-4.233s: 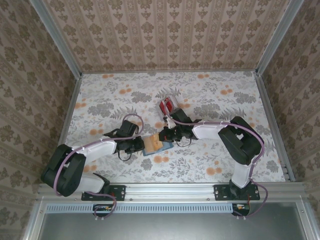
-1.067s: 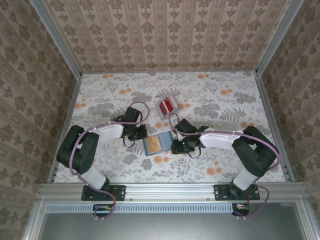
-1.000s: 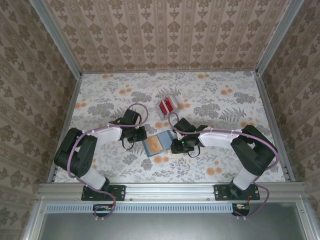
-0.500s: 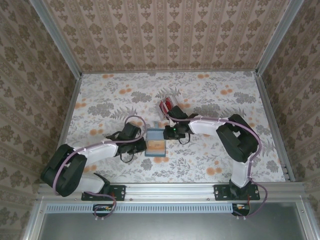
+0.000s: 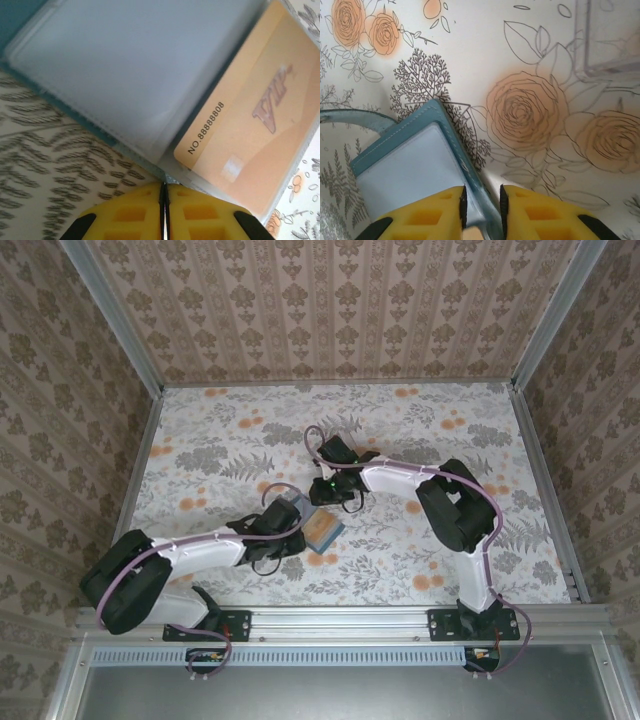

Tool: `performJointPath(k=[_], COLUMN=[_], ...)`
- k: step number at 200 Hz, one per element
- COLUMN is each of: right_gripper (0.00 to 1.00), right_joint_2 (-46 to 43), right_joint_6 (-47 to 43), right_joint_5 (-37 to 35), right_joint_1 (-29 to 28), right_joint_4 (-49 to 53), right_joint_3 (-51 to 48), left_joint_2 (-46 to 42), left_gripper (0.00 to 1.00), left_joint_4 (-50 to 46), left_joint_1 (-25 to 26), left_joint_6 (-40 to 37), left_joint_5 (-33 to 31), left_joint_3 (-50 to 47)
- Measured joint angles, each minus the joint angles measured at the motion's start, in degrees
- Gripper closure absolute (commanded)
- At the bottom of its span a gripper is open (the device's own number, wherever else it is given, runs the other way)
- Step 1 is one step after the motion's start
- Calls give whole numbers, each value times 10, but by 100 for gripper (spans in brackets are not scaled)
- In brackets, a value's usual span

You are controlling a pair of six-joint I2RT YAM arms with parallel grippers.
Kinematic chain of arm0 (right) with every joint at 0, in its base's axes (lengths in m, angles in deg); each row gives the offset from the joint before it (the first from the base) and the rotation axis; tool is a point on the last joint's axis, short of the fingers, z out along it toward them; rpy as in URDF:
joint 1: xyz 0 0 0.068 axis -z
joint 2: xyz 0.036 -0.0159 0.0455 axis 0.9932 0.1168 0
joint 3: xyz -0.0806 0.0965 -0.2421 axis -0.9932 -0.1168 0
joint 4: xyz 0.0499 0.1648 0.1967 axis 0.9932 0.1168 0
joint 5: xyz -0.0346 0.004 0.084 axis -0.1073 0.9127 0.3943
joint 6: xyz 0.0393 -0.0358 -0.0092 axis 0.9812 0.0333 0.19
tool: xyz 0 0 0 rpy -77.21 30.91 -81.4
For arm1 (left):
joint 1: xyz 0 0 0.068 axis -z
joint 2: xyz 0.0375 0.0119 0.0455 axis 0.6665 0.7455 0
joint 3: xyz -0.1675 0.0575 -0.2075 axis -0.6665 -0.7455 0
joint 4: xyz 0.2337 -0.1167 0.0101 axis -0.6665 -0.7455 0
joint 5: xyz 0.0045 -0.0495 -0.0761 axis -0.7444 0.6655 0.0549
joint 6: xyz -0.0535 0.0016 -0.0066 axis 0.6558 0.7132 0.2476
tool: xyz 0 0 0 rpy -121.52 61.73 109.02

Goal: Put the credit cards into the card holder

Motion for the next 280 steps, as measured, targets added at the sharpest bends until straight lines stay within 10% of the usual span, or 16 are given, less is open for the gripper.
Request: performJointPath(k=[76,144,280], right_gripper=[60,58,59], right_joint_2=[-122,12,92], right_joint_6=[-32,-45,-60], right_joint_5=[-23,-23,-16], right_joint_1=[131,162,136], right_joint_4=[43,87,150], right_joint_3=[39,186,264], left_joint_2=[56,101,-142], left_gripper=[89,89,84], left_joint_4=[-8,-12,-127], left_joint_1=[39,73,-7], left_joint_6=[10,10,-3], left_joint_5=[4,24,-33], left_joint_3=[50,106,58])
